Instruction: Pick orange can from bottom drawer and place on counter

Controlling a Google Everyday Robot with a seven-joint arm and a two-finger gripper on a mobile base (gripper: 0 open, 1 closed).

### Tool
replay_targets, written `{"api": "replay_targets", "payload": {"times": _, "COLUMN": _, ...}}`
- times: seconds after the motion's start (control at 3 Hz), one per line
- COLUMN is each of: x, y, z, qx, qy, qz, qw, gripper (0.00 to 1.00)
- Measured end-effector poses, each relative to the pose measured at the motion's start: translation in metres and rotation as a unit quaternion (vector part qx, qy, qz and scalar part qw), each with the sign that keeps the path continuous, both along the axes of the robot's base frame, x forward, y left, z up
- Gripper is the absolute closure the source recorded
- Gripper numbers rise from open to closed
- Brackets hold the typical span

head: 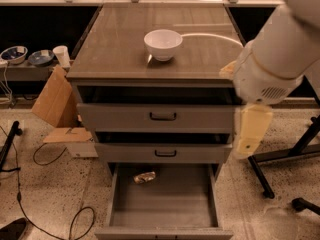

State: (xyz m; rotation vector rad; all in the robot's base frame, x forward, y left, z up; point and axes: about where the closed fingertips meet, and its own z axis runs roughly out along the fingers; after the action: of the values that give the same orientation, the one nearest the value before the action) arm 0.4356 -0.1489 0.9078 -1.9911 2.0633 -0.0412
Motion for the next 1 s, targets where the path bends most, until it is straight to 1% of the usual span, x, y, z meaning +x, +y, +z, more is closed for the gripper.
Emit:
{"api": "replay_targets", "payload": {"times": 0.33, "x": 0.009, "y": 0.034, "z": -0.081, "qx": -0.003, "qy": 0.022, "qz": 0.047, "qw": 0.9986, "gripper": 0.0}}
{"api": "replay_targets", "payload": {"times": 0.67, "x": 0.02, "y": 0.053, "z": -0.135, "qx": -0.003, "qy": 0.036, "qz": 0.074, "qw": 0.9966, "gripper": 0.0}}
{"api": "replay_targets", "payload": {"times": 1.0, "x": 0.037, "y": 0.072, "z": -0.214, "qx": 0.005, "qy": 0.06, "qz": 0.092, "qw": 0.994, "gripper": 0.0}}
